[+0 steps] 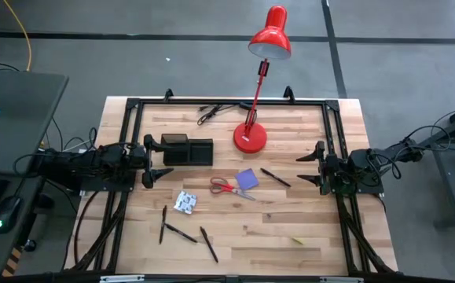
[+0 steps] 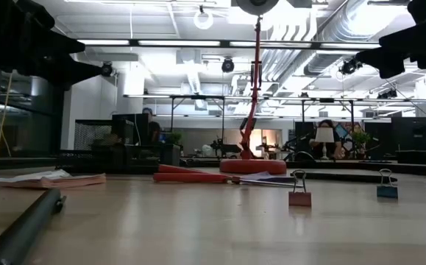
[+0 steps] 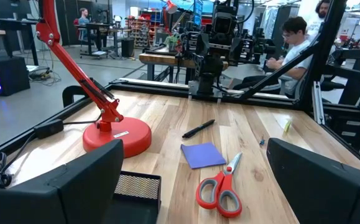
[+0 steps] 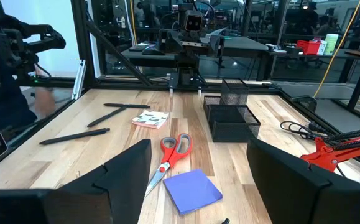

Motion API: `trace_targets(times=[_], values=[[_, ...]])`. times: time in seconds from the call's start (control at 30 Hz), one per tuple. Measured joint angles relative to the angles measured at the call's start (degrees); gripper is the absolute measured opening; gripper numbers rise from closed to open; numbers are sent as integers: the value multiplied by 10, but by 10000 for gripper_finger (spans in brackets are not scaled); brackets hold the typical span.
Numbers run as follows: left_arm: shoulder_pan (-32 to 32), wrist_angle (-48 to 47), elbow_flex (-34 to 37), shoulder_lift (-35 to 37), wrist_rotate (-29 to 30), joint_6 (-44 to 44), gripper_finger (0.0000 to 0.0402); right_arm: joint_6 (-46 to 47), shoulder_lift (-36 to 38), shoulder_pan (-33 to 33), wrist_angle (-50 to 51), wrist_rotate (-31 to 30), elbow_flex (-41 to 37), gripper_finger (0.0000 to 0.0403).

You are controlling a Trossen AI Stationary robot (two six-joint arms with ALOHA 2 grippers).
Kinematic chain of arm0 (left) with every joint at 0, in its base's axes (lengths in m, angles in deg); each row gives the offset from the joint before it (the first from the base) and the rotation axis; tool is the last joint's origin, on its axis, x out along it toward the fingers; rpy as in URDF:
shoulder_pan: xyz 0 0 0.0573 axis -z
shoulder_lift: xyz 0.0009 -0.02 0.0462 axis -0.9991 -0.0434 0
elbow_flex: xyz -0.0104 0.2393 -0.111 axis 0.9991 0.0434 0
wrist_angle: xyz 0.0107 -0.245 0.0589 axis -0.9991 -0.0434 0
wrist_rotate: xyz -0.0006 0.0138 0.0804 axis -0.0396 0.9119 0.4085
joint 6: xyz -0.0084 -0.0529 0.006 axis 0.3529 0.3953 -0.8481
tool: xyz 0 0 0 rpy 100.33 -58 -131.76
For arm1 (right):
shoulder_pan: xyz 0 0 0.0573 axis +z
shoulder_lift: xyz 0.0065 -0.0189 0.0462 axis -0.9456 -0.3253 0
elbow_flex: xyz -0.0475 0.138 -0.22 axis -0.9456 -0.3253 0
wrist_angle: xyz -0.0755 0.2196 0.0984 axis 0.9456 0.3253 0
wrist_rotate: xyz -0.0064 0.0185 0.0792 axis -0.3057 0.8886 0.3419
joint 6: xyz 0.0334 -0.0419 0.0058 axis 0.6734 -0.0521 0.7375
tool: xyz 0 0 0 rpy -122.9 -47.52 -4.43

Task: Pick and place office supplies into organizer

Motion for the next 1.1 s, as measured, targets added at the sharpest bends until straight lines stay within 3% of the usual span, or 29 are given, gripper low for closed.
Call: trace_targets(times=[0.33,0.63,0.8,0.87,1.1], values=[[0,0,0,0,0,0,381,0,0,0,0,0,0,259],[0,0,0,0,0,0,381,-22,0,0,2,-37,0,259],[0,0,0,0,0,0,381,132,-1,0,-33,-46,0,259],[0,0,0,0,0,0,381,188,0,0,-56,-61,0,259],[0,0,0,0,0,0,381,159,0,0,-139,-167,0,259]])
